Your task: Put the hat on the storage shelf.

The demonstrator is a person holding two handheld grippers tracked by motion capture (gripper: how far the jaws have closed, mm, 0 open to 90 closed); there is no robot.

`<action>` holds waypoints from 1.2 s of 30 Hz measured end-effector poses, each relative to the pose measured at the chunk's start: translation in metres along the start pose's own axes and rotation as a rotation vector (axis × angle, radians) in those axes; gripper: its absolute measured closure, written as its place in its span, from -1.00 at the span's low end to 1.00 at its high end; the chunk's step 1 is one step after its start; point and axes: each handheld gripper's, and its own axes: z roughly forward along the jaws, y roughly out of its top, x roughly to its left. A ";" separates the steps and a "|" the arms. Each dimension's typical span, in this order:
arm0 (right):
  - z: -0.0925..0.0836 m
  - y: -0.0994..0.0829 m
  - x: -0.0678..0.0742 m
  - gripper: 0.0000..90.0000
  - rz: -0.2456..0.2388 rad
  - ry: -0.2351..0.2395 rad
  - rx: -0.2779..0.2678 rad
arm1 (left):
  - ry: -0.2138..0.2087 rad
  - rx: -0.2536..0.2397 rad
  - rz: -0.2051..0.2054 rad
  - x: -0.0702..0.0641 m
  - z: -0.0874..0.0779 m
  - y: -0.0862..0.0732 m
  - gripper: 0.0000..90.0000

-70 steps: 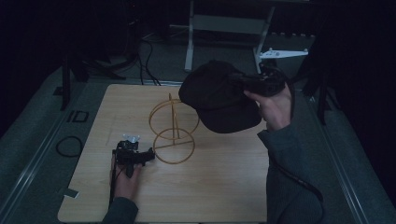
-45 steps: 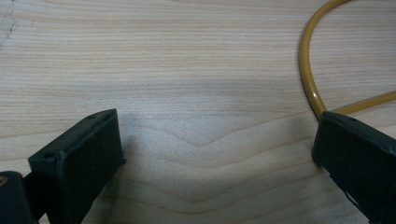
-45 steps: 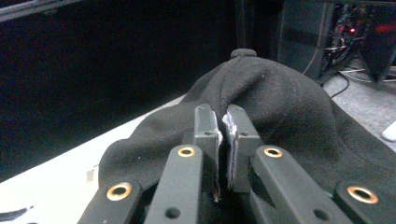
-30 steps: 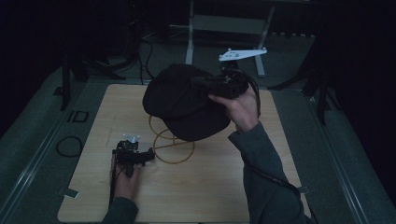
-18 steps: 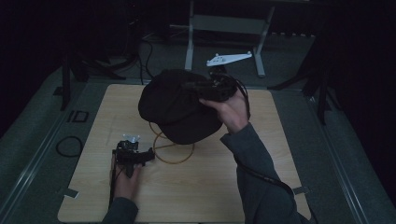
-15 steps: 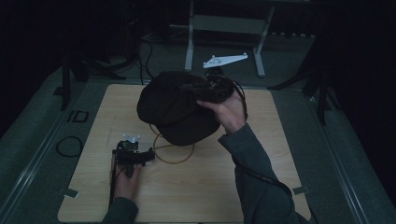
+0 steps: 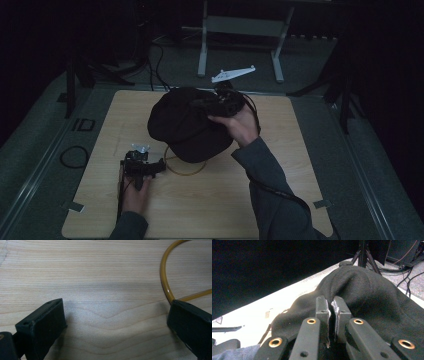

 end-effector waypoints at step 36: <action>0.019 -0.009 0.004 0.67 -0.066 -0.056 0.061 | -0.002 0.004 0.005 0.000 0.000 0.000 -0.97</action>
